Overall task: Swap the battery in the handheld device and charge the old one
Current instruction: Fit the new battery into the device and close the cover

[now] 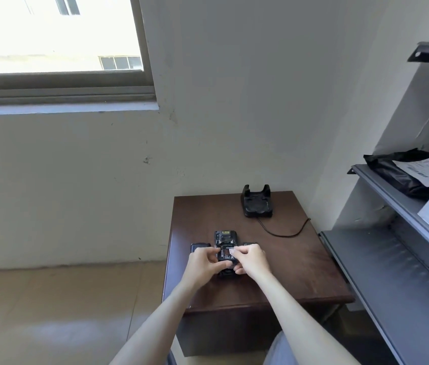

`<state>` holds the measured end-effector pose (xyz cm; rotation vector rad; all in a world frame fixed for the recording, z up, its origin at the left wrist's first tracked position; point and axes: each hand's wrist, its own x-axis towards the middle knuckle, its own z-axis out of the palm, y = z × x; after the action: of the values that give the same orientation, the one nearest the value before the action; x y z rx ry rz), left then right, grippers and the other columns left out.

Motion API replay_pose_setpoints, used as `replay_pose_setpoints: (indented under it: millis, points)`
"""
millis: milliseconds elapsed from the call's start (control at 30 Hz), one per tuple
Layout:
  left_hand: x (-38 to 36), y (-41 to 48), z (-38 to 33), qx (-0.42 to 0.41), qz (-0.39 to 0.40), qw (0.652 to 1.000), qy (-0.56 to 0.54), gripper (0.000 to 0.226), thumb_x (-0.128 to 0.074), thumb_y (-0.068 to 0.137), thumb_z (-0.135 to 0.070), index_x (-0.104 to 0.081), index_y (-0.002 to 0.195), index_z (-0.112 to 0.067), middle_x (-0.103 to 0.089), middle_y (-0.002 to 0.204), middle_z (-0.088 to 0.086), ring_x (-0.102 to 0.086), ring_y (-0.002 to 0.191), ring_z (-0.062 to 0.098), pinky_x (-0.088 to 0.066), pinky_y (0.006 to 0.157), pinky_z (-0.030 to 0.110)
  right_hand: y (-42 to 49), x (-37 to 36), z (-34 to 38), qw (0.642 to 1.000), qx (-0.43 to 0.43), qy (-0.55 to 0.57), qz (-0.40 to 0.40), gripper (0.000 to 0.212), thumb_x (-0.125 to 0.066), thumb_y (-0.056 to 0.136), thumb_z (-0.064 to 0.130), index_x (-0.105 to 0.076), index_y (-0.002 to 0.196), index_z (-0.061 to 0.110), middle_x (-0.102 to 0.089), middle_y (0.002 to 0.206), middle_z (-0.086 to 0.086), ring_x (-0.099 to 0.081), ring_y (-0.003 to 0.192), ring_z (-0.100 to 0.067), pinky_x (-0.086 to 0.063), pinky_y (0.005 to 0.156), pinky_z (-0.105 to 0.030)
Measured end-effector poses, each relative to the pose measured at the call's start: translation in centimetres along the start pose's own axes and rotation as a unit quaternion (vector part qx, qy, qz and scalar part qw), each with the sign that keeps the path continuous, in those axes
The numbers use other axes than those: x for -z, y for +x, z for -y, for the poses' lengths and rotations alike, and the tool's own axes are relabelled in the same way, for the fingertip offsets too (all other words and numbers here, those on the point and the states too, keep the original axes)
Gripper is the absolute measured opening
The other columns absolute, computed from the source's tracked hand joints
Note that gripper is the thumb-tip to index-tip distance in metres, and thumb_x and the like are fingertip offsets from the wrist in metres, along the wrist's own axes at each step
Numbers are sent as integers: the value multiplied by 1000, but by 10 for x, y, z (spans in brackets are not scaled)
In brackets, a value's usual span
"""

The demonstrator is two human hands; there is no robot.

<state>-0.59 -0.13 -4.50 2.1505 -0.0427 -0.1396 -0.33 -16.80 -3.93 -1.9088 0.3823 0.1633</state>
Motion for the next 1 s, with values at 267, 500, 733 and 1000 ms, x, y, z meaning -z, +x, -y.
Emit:
replay_pose_setpoints:
  millis: [267, 500, 733, 1000]
  points:
    - [-4, 2, -7, 8, -15, 1000, 7, 70, -89, 70, -45, -67, 128, -13, -72, 71, -3, -69, 72, 7, -46, 65, 16, -6, 0, 2, 1000, 23, -20, -4, 33, -69, 91, 25, -71, 121, 9, -72, 62, -5, -66, 49, -14, -64, 64, -34]
    - [-4, 3, -9, -12, -13, 999, 39, 70, -89, 71, -42, -67, 128, -9, -66, 68, -6, -60, 66, 4, -46, 66, 21, -18, 13, -4, 994, 74, -72, 22, 50, -70, 90, 25, -61, 136, 9, -72, 67, 1, -64, 49, -7, -56, 55, -19]
    - [-4, 0, -12, -36, 8, 995, 90, 60, -84, 80, -35, -64, 130, -7, -55, 68, -8, -51, 64, 9, -38, 60, 22, -19, 14, -8, 968, 169, -183, -2, 34, -73, 89, 25, -73, 122, 17, -66, 99, 1, -66, 86, -10, -54, 81, -22]
    - [-6, -1, -11, -62, 17, 989, 131, 32, -82, 82, -29, -53, 71, -20, -45, 59, -9, -38, 53, 7, -28, 49, 23, -18, 18, -21, 929, 258, -264, -1, 31, -73, 91, 25, -73, 121, 18, -67, 107, 8, -66, 90, -12, -53, 89, -29]
